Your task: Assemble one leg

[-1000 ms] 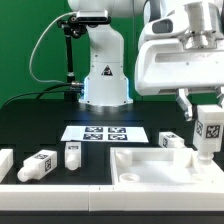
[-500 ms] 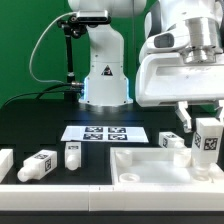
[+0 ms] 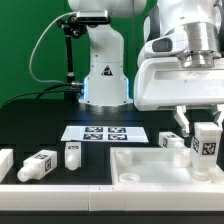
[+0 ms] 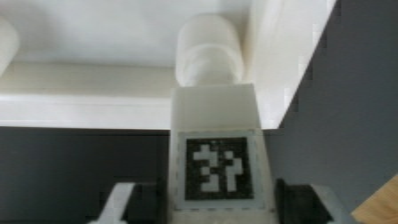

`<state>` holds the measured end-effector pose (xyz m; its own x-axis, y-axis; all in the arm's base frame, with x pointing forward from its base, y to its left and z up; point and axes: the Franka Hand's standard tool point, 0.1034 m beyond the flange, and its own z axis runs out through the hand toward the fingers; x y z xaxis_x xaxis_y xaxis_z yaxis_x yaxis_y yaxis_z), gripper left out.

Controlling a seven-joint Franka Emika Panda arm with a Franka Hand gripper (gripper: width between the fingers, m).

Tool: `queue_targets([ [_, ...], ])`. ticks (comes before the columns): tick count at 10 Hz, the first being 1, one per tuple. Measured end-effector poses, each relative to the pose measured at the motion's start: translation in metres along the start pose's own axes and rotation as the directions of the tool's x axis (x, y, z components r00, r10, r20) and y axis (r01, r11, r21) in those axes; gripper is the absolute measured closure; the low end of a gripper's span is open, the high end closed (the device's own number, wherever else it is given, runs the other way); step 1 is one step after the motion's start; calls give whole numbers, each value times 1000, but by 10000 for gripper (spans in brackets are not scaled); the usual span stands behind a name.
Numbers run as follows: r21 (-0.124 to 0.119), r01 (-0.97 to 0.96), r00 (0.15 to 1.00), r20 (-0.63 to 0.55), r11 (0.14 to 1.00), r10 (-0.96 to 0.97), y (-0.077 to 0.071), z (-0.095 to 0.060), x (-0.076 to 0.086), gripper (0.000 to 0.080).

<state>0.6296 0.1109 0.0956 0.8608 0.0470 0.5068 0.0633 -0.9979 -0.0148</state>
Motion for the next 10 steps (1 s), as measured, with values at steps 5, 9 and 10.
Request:
queue_targets([
  [5, -10, -1, 1000, -24, 1000, 1, -2, 14, -7, 515],
  [9, -16, 5, 998, -62, 1000, -6, 0, 11, -14, 515],
  [10, -17, 6, 998, -62, 1000, -7, 0, 11, -14, 515],
])
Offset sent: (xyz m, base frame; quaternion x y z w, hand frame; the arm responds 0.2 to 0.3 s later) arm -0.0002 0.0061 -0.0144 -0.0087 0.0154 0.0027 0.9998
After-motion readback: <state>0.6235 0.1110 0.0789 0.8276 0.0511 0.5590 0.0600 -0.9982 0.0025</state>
